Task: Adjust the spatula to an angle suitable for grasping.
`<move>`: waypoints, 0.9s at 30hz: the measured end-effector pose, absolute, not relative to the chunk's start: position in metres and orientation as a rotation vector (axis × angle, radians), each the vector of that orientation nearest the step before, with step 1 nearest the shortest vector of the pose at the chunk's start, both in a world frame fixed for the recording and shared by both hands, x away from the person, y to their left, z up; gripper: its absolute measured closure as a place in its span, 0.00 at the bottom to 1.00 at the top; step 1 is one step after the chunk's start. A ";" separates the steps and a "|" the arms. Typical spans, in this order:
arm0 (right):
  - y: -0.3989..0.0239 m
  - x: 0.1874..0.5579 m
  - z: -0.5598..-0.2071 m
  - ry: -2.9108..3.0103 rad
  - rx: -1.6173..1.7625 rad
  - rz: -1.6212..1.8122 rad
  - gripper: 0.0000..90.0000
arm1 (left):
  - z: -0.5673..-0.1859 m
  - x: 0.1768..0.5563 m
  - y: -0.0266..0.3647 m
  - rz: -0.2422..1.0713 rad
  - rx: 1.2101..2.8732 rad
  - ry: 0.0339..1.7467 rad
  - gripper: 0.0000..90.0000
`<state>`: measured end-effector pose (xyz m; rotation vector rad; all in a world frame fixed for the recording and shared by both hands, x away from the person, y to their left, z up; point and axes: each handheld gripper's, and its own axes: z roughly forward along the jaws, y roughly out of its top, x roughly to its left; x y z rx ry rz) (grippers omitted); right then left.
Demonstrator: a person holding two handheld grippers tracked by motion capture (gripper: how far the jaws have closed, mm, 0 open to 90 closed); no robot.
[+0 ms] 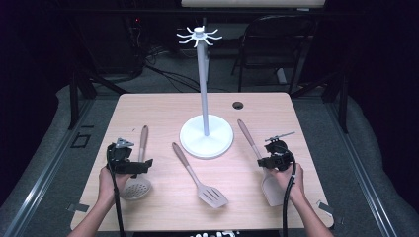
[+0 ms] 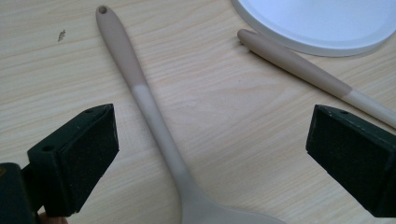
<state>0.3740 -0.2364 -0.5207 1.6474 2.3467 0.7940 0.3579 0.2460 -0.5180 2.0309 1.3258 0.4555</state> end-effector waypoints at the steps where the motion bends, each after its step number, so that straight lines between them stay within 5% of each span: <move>1: -0.235 0.373 -0.519 2.349 1.627 0.794 0.87 | -0.517 0.357 0.246 0.457 2.028 1.323 0.03; 27: -0.188 0.349 -0.499 2.484 1.264 0.817 0.87 | -0.508 0.352 0.214 0.318 2.000 1.182 0.02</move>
